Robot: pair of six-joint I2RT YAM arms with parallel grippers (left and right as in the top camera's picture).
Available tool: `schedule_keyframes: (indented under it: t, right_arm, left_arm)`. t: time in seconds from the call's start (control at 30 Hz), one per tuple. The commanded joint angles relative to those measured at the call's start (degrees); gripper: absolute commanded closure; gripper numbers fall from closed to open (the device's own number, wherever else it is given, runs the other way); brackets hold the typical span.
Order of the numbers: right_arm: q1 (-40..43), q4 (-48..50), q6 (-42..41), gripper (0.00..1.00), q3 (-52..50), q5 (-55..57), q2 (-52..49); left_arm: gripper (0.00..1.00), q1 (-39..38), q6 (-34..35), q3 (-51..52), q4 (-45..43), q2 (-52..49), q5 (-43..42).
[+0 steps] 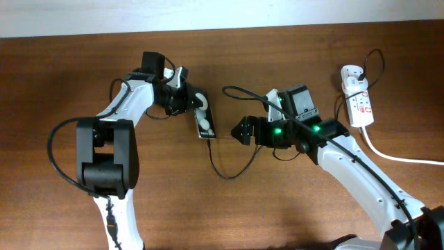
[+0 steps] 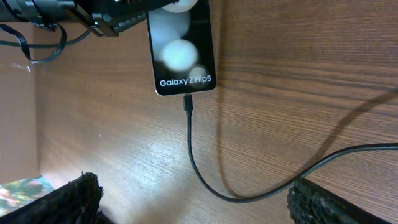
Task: Plug charger to phone and switch on socket
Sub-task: 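Lower the plugged phone onto the table and release both grippers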
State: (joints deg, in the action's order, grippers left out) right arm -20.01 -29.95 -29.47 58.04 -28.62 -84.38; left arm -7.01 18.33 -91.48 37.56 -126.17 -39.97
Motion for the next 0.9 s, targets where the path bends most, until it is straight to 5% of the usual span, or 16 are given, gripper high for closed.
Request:
schedule_keyframes:
  t: [0.0,0.43,0.77,0.87]
  right_arm:
    - [0.3,-0.1,0.0,0.01,0.4,0.9,0.4]
    - [0.3,-1.0,0.1,0.01,0.4,1.1,0.4]
    - [0.3,-1.2,0.3,0.01,0.4,1.1,0.4]
    - [0.3,-1.2,0.3,0.01,0.4,1.1,0.4]
  left_arm:
    - [1.00,-0.2,-1.0,-0.4,-0.2,0.4,-1.2]
    - [0.73,-0.2,-1.0,-0.4,1.1,0.4,-1.1]
    - [0.36,-0.2,-1.1,-0.4,1.6,0.4,1.7]
    - [0.32,-0.2,-1.1,-0.4,2.4,0.4,4.5]
